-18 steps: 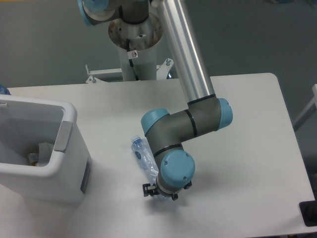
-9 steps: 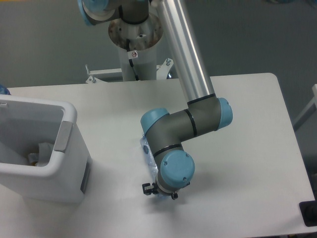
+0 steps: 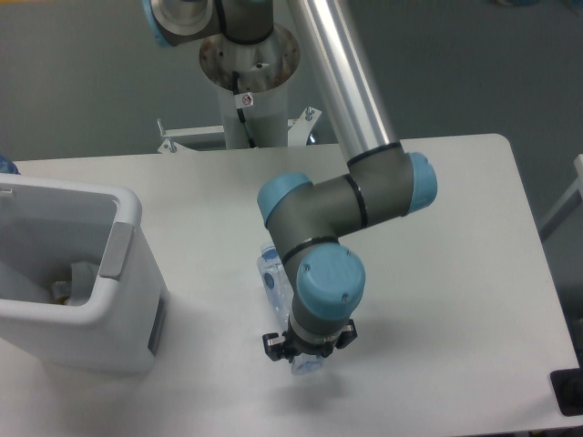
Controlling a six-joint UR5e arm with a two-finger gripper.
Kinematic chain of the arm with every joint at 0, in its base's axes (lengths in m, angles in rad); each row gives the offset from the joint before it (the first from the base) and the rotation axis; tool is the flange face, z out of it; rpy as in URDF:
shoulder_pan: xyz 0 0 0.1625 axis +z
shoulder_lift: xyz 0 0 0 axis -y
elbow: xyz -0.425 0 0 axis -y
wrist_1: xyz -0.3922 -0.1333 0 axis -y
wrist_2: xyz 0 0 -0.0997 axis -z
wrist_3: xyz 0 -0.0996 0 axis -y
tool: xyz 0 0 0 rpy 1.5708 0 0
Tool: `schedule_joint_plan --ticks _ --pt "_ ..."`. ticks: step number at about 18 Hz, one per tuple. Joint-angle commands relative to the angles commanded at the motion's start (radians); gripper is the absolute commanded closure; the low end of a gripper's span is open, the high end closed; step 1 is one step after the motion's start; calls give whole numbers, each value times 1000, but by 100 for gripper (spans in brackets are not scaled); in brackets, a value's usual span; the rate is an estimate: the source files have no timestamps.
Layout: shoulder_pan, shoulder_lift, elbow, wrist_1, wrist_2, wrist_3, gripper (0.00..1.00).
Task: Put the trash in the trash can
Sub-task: 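Lower the gripper around the bottle and close on it, then lift the bottle and carry it over the white bin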
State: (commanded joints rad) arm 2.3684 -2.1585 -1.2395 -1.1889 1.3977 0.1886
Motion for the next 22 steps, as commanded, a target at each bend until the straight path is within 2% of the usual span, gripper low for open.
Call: schedule_joint_plan --ticks 4,12,17,22 --pt "29 80 0 31 -100 11 68" --pt "57 209 0 179 -362 14 68" --pt "52 247 15 239 -488 14 68" --pt "31 270 23 302 -539 12 67"
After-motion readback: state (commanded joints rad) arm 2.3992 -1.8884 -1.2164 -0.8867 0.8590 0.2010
